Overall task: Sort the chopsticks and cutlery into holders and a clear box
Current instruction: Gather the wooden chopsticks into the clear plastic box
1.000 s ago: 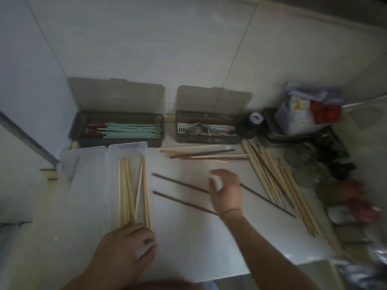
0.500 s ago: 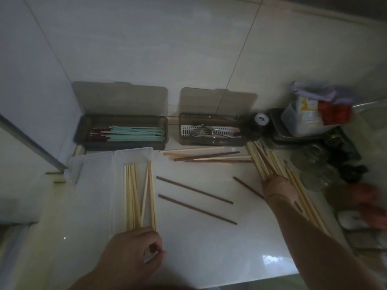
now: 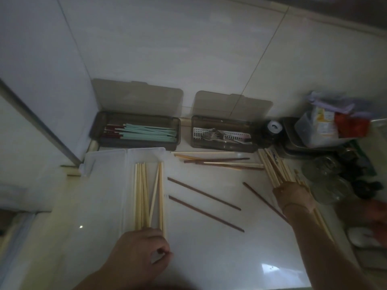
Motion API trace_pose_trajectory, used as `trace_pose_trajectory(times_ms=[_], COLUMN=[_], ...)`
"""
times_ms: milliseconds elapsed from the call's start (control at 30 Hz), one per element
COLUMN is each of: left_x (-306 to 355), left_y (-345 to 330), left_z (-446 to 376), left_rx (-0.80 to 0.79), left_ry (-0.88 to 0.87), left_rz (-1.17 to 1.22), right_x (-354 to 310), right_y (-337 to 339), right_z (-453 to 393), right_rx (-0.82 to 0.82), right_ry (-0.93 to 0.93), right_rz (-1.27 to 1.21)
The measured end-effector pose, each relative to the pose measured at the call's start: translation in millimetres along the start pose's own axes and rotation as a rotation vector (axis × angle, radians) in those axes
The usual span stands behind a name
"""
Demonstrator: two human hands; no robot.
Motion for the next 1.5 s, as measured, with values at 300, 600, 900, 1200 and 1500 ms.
trace_pose_trajectory(times_ms=[300,600,900,1200,1500], left_x=[-1.1,4.6,6.2,2.7,2.9], left_y=[-1.5,19.2,18.4,10.7,7.1], left_z=[4.5,15.9,20.8,11.2,7.7], left_rx=[0.110,0.254,0.224,0.160,0.020], left_ry=[-0.084,-0.205,-0.157,-0.190,-0.077], left_rz=[0.103,0.311,0.298,0.216,0.171], right_x=[-52.7,-184.0,-247.9,-202.2,-23.1], right_y=[51.8,45.0,7.4,30.5,-40.5], right_z=[105.6,214.4,231.2,185.8,-12.8], right_rx=[-0.086,-0.282,-0.605,-0.142,-0.169], right_ry=[0.242,0.972,1.112,1.060,-0.027], right_rz=[-0.796,-0.820,0.082,-0.811,-0.595])
Point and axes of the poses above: each hand's wrist, its own z-axis away from the middle knuckle, its own y-axis out of the back of the hand, x = y × z, the point moved 2 cm from there along -z, towards the middle knuckle, and after that the axes turned 1 degree about z, right-handed, at the moved point
